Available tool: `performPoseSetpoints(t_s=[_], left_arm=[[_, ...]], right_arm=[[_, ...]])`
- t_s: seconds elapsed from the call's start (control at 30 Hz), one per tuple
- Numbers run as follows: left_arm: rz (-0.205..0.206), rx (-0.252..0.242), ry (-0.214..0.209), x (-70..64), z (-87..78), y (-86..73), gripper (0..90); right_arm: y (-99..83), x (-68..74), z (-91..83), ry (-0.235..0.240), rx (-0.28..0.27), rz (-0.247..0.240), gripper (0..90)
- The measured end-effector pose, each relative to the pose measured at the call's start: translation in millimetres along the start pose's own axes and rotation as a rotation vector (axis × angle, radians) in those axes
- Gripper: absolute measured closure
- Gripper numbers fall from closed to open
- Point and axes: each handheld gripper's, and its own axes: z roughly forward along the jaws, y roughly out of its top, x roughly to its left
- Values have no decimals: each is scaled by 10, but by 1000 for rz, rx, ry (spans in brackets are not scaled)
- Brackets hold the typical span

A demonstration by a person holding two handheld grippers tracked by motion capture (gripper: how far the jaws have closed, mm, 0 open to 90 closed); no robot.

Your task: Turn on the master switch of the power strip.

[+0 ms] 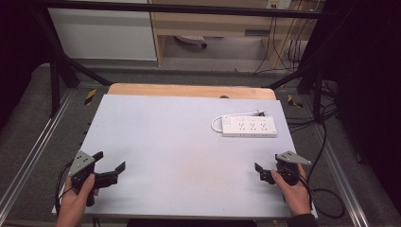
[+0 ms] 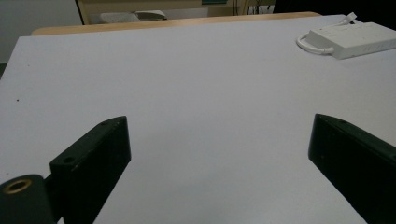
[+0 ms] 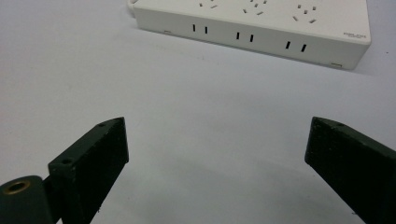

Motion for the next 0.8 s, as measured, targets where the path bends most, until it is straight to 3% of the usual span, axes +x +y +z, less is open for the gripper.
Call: performPoseSetpoints(t_s=[0.47,0.8], left_arm=[[-7,0,-9,4,1,-3,58],[-20,0,-18,5,7,-1,58]], right_arm=[[25,2,-59,8,-31,34,60],[83,36,39,43,7,64,38]])
